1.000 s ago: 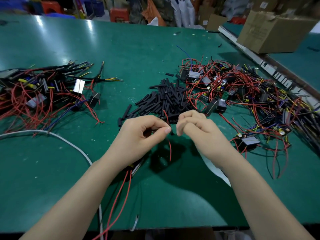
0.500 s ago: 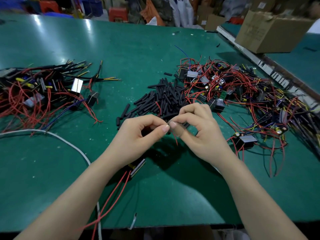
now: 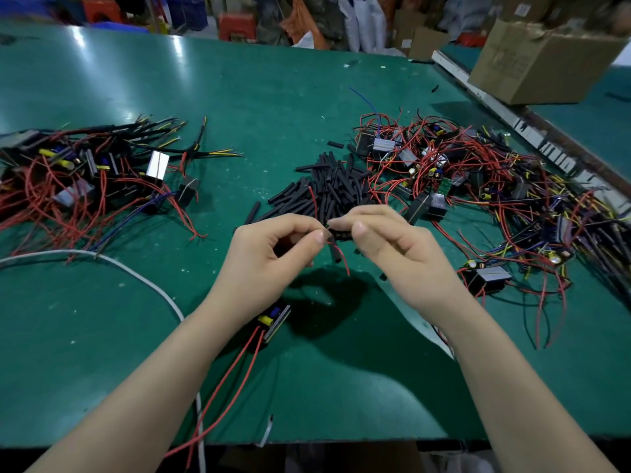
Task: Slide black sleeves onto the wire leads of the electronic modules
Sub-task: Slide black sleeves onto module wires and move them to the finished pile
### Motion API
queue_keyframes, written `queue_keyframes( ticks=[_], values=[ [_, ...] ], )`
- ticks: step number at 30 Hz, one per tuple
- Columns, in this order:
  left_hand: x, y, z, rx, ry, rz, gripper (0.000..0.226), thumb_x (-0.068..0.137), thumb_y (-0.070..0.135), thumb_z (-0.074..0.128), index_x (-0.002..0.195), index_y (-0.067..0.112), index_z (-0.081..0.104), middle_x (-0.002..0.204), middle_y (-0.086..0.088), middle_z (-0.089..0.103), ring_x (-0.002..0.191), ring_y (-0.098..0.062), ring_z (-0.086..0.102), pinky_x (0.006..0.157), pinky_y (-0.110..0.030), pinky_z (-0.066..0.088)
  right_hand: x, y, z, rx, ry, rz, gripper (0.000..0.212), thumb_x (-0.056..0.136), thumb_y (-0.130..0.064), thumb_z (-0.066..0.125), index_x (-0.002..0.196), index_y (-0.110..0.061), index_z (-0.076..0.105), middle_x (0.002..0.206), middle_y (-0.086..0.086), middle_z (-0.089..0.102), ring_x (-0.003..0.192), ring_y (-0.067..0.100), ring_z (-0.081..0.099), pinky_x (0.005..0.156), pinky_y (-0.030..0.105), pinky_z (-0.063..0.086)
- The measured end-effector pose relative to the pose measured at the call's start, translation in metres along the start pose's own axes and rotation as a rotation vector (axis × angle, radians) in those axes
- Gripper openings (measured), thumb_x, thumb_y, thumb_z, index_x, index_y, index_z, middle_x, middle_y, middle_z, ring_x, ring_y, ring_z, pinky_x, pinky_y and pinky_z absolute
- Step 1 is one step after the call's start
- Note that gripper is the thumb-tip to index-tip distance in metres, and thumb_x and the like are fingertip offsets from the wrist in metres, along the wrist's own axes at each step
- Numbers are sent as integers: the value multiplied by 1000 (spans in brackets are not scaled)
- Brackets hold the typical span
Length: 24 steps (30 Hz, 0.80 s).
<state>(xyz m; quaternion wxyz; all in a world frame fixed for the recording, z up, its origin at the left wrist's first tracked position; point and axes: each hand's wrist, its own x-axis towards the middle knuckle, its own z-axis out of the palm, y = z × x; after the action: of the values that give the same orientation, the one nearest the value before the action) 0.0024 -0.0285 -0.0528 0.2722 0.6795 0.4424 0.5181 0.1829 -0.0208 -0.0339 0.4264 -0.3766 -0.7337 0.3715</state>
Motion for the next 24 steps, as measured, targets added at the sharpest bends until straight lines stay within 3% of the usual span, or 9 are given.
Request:
queue_keyframes(
  ticks=[4,9,12,15,18,21,24],
  values=[
    [-1,5,1,-191,-69,-115,8,86,19,63,79,21,68,53,10,55,46,2,46,49,-8,35,1,10,4,-285,120,-277,25,90,-11,60,113,-19,65,104,1,59,99,23,55,88,26,41],
    [-1,7,1,-266,-145,-135,8,84,25,66,78,20,68,54,9,56,49,1,47,51,-9,36,3,17,5,-472,302,-390,11,86,-16,69,92,-9,75,87,5,59,89,15,47,84,23,37],
    [1,4,-1,-95,-88,-42,8,84,27,68,81,19,68,59,14,60,55,1,52,57,-11,40,4,19,9,-593,322,-411,18,89,-21,64,83,-6,72,83,9,56,89,19,44,81,29,37],
    [3,1,-6,242,-32,190,7,85,21,66,85,15,71,71,19,60,65,2,55,64,-12,42,3,16,15,-549,247,-272,19,87,-22,64,76,-9,69,81,-1,54,88,19,46,78,35,38],
    [2,-1,-5,344,-31,299,9,85,15,66,88,9,72,78,16,59,71,5,53,70,-9,41,6,7,15,-191,117,108,17,77,-25,57,63,-21,65,73,-16,57,82,5,52,76,23,37],
    [1,-1,-2,299,-40,285,8,86,16,65,87,10,71,75,18,58,69,5,52,68,-10,41,9,1,10,83,28,327,27,79,-26,58,53,-25,64,67,-15,62,70,-3,55,71,17,40],
    [1,1,-4,149,18,139,6,87,22,63,82,23,66,62,13,57,60,3,50,61,-11,39,6,-1,3,145,-8,287,35,92,-38,55,62,-31,72,75,-14,69,77,-4,59,73,24,41]
  ],
)
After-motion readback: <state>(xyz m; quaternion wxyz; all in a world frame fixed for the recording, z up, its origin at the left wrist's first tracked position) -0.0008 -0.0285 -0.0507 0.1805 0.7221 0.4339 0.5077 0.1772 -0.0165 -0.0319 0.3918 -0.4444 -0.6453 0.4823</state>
